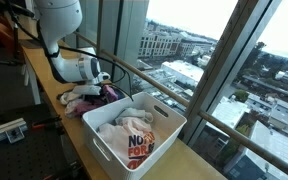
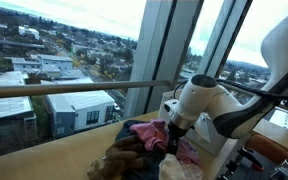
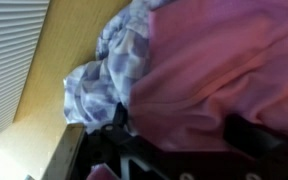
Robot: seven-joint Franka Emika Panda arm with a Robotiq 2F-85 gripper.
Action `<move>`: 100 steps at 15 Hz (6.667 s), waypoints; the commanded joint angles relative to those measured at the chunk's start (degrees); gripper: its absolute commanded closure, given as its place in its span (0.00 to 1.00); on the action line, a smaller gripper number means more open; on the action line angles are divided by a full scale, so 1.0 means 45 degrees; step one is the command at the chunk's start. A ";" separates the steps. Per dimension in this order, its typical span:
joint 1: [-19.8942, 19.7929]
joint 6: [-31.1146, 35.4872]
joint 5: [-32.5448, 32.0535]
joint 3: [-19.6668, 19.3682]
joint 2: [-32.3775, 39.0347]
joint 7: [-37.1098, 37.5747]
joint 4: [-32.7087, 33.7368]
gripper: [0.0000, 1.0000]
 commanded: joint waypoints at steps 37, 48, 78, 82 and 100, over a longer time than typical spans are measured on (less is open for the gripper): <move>-0.0927 -0.4797 0.4818 -0.1338 -0.9690 -0.5657 -0.1207 1.00; -0.1763 -0.6213 0.4934 -0.1681 -1.2104 -0.6251 -0.0749 1.00; -0.2081 -1.0446 0.5094 -0.1347 -1.2947 -0.7594 0.6047 1.00; -0.2054 -1.1280 0.5024 -0.1098 -1.1898 -0.7689 0.7962 1.00; -0.2063 -1.2230 0.5086 -0.1550 -0.9103 -0.8836 1.1996 1.00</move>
